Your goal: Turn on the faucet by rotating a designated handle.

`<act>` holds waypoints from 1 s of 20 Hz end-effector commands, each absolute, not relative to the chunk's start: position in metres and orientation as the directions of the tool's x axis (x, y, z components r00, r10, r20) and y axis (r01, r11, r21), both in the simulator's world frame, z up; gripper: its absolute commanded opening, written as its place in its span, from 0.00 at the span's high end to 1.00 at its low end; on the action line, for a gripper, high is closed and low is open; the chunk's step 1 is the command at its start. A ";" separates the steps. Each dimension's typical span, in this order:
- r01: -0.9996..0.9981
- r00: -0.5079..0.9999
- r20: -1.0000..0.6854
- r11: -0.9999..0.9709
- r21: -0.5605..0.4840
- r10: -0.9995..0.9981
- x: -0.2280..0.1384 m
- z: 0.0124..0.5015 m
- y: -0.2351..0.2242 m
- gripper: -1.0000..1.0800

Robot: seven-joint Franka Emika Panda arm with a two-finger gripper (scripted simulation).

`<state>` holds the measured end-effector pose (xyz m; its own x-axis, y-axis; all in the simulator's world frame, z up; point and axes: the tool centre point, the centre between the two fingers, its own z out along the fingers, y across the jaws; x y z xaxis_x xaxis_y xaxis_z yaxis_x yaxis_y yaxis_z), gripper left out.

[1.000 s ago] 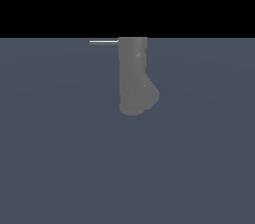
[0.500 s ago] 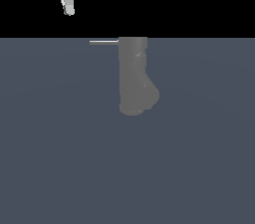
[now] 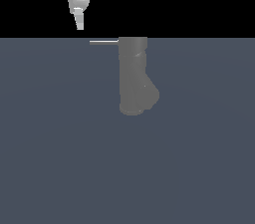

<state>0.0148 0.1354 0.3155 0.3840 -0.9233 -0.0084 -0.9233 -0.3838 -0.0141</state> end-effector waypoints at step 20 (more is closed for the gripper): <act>-0.997 0.081 0.001 -0.081 0.000 -0.997 0.098 0.270 0.107 1.00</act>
<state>0.0965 0.1138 0.2763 0.0951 -0.9955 -0.0006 -0.9954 -0.0951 -0.0090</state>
